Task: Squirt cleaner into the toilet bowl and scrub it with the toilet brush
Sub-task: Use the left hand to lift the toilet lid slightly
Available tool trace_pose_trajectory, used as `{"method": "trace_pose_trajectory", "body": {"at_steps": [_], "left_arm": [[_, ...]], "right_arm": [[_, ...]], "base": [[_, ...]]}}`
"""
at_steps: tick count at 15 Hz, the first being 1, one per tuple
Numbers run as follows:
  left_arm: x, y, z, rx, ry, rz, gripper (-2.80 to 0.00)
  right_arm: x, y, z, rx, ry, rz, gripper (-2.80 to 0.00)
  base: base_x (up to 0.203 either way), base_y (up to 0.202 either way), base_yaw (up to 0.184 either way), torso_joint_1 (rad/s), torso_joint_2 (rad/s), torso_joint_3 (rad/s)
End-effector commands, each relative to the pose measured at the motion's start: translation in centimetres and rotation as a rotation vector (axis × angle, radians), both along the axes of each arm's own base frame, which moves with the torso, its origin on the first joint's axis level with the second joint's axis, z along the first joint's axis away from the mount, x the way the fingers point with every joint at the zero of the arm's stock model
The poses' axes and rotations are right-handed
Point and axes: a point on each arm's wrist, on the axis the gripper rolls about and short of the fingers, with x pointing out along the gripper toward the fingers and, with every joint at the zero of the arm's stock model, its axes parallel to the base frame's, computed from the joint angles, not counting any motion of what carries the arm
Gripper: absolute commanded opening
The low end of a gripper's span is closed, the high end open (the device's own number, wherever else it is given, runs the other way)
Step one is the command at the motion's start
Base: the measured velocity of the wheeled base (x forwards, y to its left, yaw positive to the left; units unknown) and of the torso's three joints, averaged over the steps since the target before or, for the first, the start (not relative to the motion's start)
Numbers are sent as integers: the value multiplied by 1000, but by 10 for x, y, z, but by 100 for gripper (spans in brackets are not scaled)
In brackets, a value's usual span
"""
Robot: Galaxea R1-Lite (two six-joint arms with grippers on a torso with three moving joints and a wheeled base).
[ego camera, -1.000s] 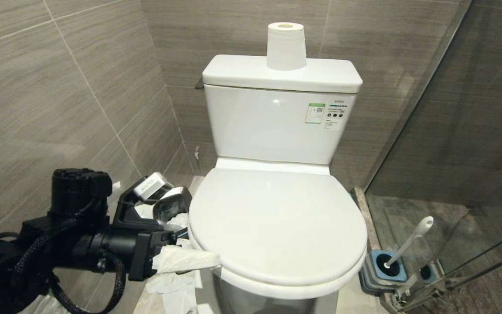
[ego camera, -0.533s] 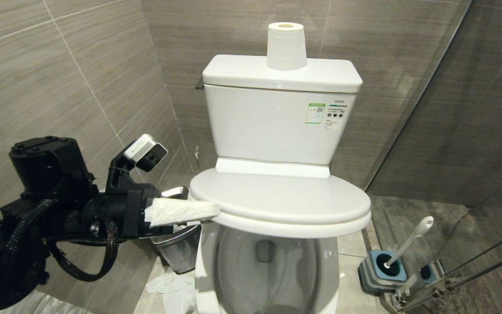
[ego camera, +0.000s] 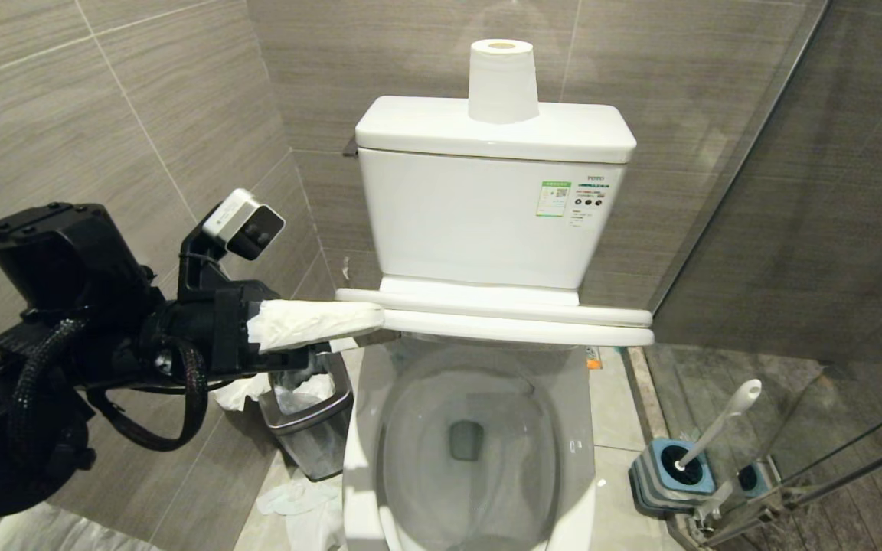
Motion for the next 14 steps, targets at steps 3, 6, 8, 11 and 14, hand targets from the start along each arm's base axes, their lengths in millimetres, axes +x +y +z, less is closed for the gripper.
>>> {"method": "trace_pose_trajectory", "body": {"at_steps": [3,6,8,11,14], "left_arm": [[14,-5,12,-20,-47,7,0],[34,-9,19,-38,-83,48,0],[44,-9,24,-47,-99,71,0],[54,-10,32,-72,-124,139,0],[67,-13,43,-115,-146,262,0]], "right_arm": [[0,0,0,1,1,1,-280],[0,0,0,1,1,0,-280],[0,0,0,1,1,1,-280],[0,0,0,1,1,0,-280],[0,0,0,1,1,0,-280]], "base": [[0,0,0,0,0,0],[0,0,0,0,0,0],[0,0,0,0,0,0],[0,0,0,0,0,0],[0,0,0,0,0,0]]}}
